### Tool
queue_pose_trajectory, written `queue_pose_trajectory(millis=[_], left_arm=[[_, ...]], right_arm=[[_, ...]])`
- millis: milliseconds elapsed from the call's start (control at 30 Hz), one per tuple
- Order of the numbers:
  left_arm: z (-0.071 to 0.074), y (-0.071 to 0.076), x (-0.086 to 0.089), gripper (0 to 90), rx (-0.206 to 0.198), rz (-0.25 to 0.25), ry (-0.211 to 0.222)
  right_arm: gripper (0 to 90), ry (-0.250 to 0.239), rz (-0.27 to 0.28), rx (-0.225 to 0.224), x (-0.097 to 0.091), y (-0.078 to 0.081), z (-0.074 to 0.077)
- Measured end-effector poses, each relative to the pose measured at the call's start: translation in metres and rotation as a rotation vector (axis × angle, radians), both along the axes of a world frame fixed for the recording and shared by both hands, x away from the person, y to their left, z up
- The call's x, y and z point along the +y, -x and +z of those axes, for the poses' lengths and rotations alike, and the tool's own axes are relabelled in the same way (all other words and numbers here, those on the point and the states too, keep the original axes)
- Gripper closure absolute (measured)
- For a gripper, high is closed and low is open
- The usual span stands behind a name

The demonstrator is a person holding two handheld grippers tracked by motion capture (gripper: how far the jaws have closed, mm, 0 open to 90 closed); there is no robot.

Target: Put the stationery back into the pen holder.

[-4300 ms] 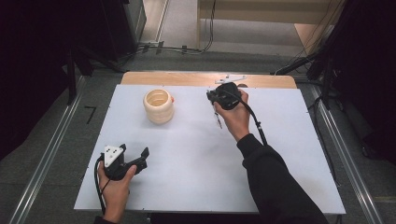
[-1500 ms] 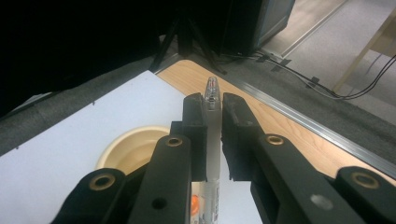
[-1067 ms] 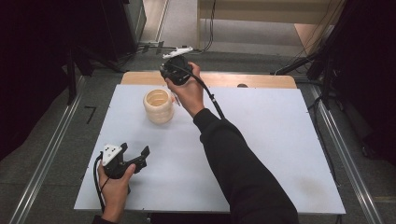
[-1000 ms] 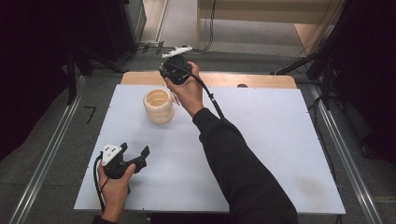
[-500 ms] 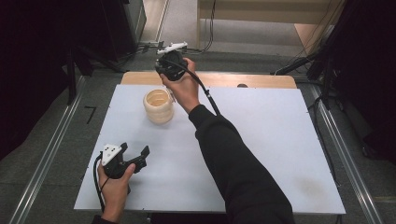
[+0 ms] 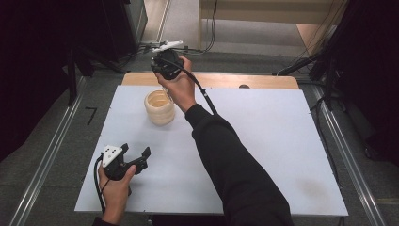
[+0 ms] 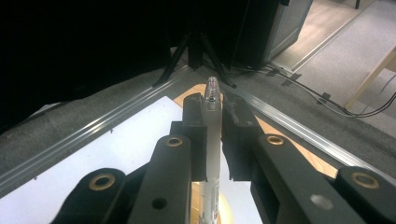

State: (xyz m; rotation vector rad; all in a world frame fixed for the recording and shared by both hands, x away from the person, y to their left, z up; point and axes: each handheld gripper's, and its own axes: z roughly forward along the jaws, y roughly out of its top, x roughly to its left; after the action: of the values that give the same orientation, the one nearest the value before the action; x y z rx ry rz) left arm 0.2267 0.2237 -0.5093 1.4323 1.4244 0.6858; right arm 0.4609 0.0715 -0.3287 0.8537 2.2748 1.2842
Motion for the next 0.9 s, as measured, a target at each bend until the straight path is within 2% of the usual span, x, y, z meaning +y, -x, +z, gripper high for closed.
queue_pose_trajectory(millis=[600,900], left_arm=[[0.0,0.0,0.0,11.3,-0.002,0.0,0.003],[0.001,0.0,0.0,11.4,-0.006,-0.001,0.005]], right_arm=[[78.4,-0.015,0.011,-0.006,0.013,-0.001,-0.001],[78.4,-0.003,0.024,0.012,0.024,0.0,-0.015]])
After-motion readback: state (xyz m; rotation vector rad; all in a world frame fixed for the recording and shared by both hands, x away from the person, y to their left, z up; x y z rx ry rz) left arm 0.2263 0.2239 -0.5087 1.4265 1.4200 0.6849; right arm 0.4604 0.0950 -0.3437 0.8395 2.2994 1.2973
